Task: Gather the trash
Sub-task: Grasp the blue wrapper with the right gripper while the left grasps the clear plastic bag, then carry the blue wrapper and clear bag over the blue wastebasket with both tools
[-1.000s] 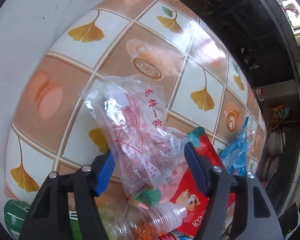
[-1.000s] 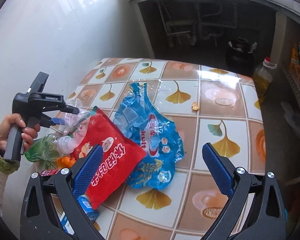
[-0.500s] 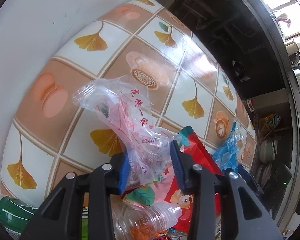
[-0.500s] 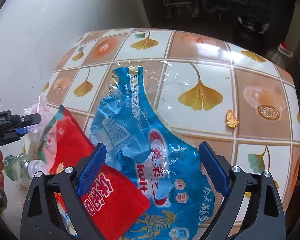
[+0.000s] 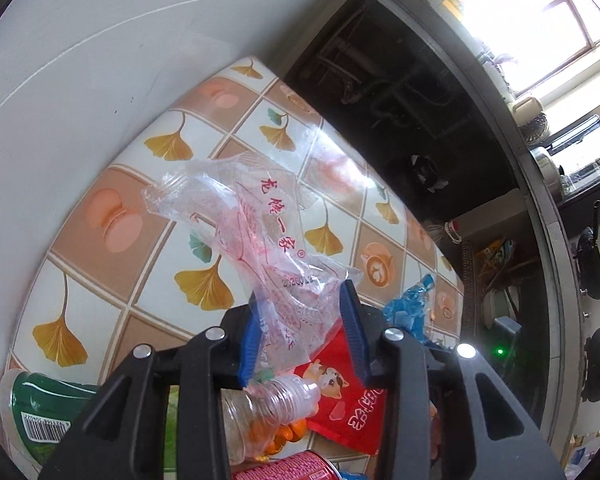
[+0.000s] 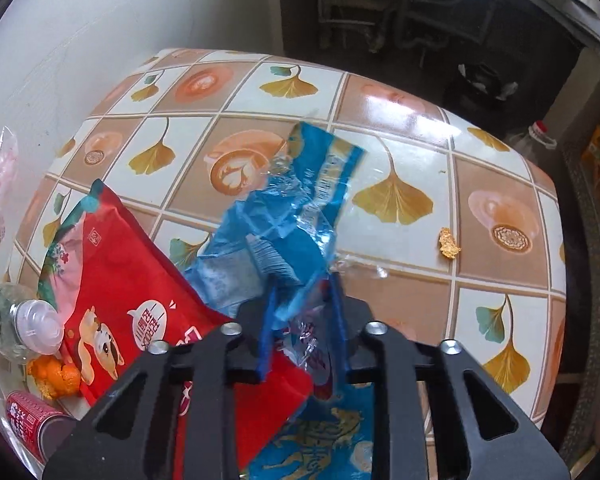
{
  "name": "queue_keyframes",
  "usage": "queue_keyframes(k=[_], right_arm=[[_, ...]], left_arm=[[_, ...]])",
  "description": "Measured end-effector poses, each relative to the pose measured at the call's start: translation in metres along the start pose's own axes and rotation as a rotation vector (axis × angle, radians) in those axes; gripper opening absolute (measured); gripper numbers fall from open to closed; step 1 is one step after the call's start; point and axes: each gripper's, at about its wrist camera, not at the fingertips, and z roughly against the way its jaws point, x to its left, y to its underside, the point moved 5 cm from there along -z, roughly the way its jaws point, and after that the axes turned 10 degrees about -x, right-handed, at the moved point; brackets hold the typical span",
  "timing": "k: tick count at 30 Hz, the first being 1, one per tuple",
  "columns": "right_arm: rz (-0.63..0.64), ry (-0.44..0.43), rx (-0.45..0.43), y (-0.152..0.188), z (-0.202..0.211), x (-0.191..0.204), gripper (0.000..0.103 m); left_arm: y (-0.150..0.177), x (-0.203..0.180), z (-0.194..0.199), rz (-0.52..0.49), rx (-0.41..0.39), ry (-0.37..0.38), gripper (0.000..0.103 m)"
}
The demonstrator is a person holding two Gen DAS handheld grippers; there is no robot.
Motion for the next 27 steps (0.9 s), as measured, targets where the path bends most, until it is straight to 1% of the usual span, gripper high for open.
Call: queue_keyframes(k=[1,2,4,7,13,17,20,22,25,27], right_arm=[[-0.009,-0.003,-0.001,0.001,0.002,-0.001,0.007],[-0.016,0.001,-0.011,0.002,0.005,-0.002,0.005],[-0.022,0.007,-0.053,0.002,0.015,-0.003,0.004],[-0.031,0.030,-0.137,0.003,0.043,-0.007,0.003],[-0.015,0.134,-0.312,0.009,0.108,-0.019,0.003],[-0.013,0.207,-0.399,0.020,0.152,-0.032,0.003],[-0.019,0.239,-0.449,0.032,0.183,-0.039,0.003],[-0.047,0.238,-0.482,0.040,0.208,-0.046,0.003],[-0.099,0.222,-0.527,0.055,0.244,-0.054,0.003],[-0.134,0.205,-0.551,0.065,0.265,-0.058,0.003]], left_arm=[[0.001,-0.003,0.006,-0.008,-0.009,0.014,0.036],[0.002,-0.007,0.013,-0.013,-0.020,0.030,0.036],[0.006,-0.012,0.026,-0.021,-0.041,0.064,0.036],[0.011,-0.018,0.050,-0.032,-0.087,0.110,0.036],[0.031,-0.028,0.094,-0.087,-0.171,0.173,0.036],[0.047,-0.029,0.118,-0.119,-0.220,0.203,0.036],[0.063,-0.033,0.136,-0.156,-0.249,0.218,0.036],[0.072,-0.035,0.147,-0.177,-0.260,0.229,0.036],[0.086,-0.037,0.163,-0.197,-0.283,0.248,0.036],[0.099,-0.043,0.172,-0.215,-0.284,0.267,0.036]])
